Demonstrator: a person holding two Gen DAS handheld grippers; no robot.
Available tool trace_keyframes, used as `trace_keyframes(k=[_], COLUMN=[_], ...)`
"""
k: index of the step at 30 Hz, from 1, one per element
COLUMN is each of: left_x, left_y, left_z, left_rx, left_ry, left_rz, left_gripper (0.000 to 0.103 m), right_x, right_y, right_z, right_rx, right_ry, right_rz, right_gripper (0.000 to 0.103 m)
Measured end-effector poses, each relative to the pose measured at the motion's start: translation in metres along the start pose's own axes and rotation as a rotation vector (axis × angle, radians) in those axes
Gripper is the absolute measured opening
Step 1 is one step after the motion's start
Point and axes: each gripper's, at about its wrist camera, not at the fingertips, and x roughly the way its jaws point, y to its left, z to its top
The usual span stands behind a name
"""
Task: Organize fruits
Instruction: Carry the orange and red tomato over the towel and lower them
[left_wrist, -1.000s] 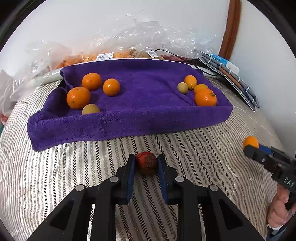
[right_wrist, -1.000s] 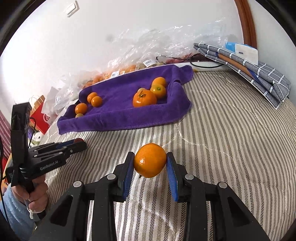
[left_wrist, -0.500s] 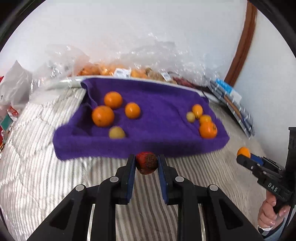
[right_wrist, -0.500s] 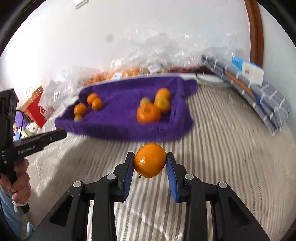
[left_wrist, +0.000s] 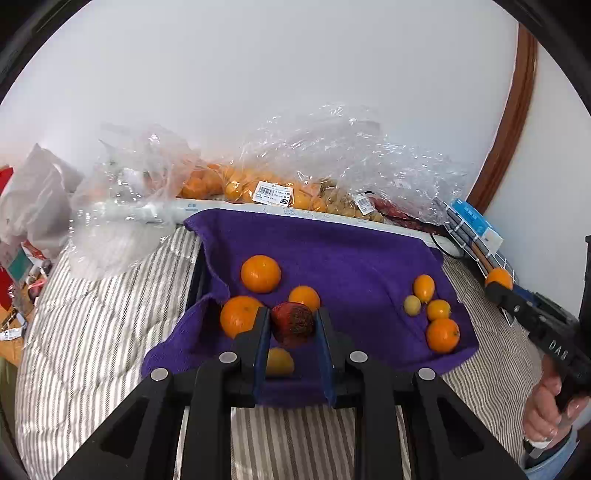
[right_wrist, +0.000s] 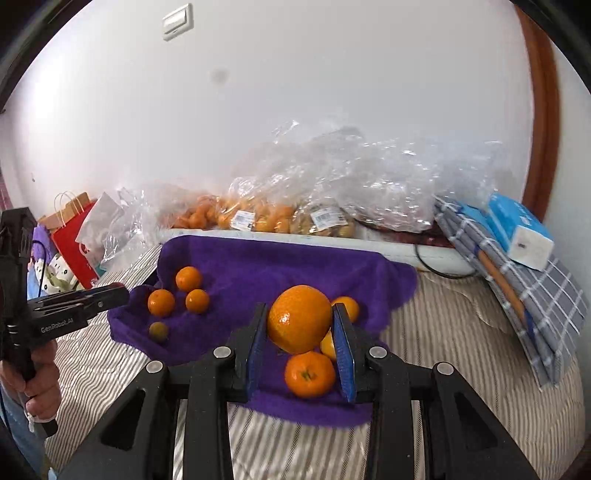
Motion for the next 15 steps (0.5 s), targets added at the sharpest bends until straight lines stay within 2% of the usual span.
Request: trace_keyframes(k=[8,15], left_x=[0.035,0.056], left_y=[-0.001,0.004], left_z=[0.003,0.002], left_rx=[0.011,0.013], left_ry=[0.033,0.053], left_rz=[-0.036,-0.074], left_gripper=[0.023,0.023], right_x=[0.052,0.07], right_y=[0.009,0.025], right_z=[-0.012,-0.024], right_rx=[0.005,-0.092], right_ry=[0.085,0.111], right_rz=[0.048,0.069], right_gripper=[0.034,0.034])
